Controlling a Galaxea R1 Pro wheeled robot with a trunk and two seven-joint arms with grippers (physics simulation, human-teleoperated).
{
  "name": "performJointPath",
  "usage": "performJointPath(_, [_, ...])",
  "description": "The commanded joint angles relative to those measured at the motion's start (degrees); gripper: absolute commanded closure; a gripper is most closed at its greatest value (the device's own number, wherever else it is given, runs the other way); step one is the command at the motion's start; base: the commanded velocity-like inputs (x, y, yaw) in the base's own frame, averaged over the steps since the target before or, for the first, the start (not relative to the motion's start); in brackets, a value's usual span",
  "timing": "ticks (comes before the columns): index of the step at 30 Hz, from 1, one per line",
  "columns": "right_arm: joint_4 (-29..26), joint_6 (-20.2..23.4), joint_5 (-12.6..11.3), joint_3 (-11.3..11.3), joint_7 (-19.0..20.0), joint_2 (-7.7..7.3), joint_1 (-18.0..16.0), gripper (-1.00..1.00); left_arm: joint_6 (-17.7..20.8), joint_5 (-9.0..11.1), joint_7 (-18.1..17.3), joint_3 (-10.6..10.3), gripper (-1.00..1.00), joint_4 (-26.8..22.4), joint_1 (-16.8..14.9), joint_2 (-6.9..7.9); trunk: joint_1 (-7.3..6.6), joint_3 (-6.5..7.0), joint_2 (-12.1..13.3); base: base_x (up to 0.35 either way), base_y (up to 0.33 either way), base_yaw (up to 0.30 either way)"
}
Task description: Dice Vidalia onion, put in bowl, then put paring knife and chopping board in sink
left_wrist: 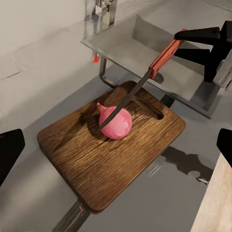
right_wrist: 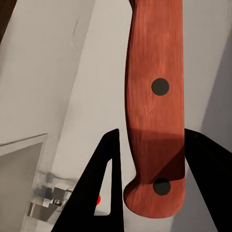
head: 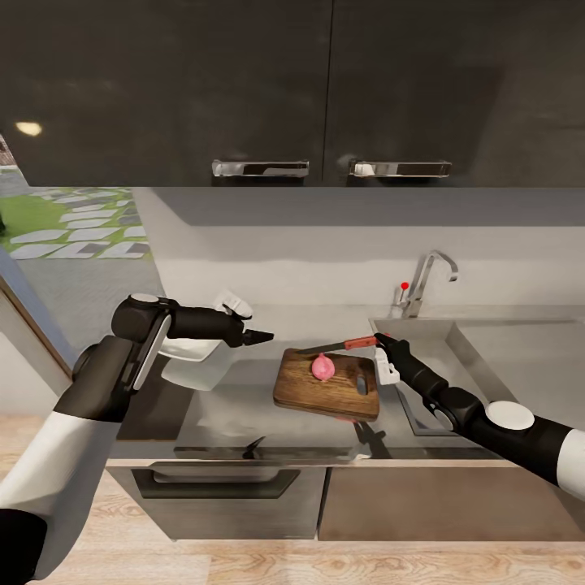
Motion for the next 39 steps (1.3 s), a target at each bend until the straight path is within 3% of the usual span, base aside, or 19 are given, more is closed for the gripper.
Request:
performJointPath(1, [-0.1, 0.6, 0.5, 0.3, -0.3, -0.04, -0.1, 1.0, 0.3, -0.3, -0.3, 0.0, -1.0, 0.0, -0.1, 0.02, 0.04, -0.13, -0.1, 0.0, 0.0, 0.0])
performJointPath(39, [1.5, 0.6, 0.5, 0.3, -0.3, -0.04, -0.1, 1.0, 0.3, -0.3, -0.3, 0.0, -1.0, -0.1, -0.1, 0.02, 0.04, -0.13, -0.1, 0.0, 0.0, 0.0])
